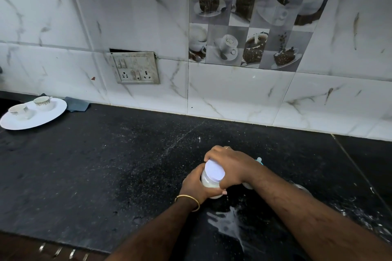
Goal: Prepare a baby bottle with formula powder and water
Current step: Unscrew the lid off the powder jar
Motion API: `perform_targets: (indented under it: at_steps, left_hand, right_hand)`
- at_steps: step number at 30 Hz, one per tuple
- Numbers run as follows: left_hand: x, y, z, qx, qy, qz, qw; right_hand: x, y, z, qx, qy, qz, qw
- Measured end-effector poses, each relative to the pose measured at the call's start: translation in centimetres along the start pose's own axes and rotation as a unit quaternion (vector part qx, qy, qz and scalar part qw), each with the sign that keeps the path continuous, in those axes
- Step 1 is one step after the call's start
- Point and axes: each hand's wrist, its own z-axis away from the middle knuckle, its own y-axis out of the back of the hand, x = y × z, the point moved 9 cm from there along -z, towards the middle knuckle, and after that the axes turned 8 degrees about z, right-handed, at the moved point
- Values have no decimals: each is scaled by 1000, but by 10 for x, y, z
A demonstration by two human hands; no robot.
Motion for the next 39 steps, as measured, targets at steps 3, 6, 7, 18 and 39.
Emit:
perform_targets:
  at_steps: [3,6,7,18,39]
  left_hand:
    - [4,0,0,-15,5,-16,1000]
    - [9,1,-2,-52,7,-94,994]
    - [14,3,-2,-62,3,-106,992]
    - [86,61,5,-92,-98,35,990]
    - [-44,39,51,-92,28,-392,915]
  right_hand:
    - [18,2,8,34,-48,-102,993]
    - [27,8,12,78,-61,-220,970]
    - [28,11,13,92,-61,-263,959]
    - [-3,-17,14,96,-54,-734,670]
    - [46,-22,71,243,-185,-545,781]
